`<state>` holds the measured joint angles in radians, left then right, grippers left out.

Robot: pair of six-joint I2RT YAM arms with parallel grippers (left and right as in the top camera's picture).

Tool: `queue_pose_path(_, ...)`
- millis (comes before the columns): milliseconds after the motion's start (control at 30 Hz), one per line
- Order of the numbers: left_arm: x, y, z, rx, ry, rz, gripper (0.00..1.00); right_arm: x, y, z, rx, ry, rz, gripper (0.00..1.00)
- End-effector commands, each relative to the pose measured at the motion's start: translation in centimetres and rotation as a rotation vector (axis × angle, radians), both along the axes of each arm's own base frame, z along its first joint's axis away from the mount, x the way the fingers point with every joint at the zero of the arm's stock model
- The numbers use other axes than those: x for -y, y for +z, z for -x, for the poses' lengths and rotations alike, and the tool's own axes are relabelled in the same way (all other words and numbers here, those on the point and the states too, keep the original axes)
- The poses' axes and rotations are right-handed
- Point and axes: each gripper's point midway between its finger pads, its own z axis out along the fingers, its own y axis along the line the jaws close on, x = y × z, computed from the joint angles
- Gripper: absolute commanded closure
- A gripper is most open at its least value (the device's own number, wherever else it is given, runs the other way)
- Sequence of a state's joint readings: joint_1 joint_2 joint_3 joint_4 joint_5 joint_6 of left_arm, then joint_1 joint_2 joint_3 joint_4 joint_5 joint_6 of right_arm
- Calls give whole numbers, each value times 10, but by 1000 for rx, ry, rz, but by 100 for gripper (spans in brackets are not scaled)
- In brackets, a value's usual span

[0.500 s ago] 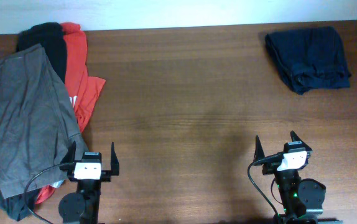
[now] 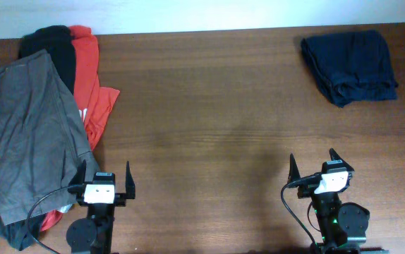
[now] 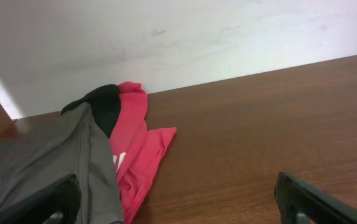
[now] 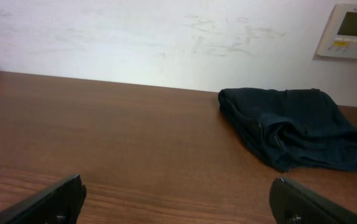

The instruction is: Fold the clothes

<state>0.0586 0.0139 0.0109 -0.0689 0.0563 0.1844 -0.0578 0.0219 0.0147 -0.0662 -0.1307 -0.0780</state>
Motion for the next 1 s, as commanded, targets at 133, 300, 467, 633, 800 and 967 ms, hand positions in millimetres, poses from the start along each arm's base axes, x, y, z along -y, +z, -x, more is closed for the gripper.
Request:
queue_pose_path(133, 2, -1, 0, -2, -14, -14, 1, 0, -5, -1, -12, -6, -12, 1)
queue_pose_path(300, 2, -1, 0, -2, -14, -14, 1, 0, -5, -1, -12, -6, -12, 1)
queue_pose_path(467, 2, -1, 0, -2, -14, -14, 1, 0, -5, -1, -12, -6, -12, 2)
queue_pose_path(633, 2, -1, 0, -2, -14, -14, 1, 0, -5, -1, -12, -6, -12, 1)
queue_pose_path(800, 0, -1, 0, -2, -2, -15, 1, 0, -5, -1, -12, -6, -12, 1)
queue_pose_path(967, 0, -1, 0, -2, -3, -15, 1, 0, -5, -1, -12, -6, -11, 1)
